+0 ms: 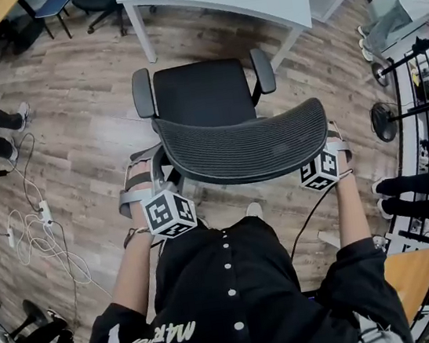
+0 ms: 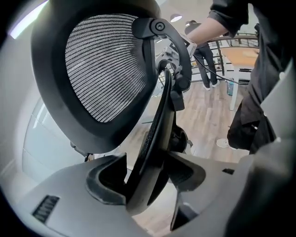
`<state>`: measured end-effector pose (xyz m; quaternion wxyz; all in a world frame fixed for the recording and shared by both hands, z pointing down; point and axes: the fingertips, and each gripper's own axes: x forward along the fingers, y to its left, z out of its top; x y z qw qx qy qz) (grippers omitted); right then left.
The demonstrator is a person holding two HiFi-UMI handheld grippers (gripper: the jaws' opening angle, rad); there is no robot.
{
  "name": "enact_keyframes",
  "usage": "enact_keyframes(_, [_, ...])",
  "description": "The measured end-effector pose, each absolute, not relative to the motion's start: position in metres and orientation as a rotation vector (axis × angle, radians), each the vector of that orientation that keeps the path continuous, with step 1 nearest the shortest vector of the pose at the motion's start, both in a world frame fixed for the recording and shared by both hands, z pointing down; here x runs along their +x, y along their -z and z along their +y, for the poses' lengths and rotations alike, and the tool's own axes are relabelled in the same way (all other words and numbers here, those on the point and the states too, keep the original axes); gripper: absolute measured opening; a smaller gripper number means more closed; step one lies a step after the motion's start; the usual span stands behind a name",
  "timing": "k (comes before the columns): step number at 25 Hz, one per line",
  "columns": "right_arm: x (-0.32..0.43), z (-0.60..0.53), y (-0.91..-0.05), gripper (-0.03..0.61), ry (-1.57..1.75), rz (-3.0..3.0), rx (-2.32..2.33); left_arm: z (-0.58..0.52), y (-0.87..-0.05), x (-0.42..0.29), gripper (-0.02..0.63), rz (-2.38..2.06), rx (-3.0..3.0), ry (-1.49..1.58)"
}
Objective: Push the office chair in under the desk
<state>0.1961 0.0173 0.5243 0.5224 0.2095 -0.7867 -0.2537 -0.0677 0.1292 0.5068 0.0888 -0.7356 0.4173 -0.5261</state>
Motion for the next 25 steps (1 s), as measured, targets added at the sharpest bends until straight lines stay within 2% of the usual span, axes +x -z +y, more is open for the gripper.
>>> enact_keyframes(25, [0.164,0.055,-0.523,0.318,0.514,-1.825,0.654,0.119,-0.507,-0.115,0.277,1.020,-2.229,1.508])
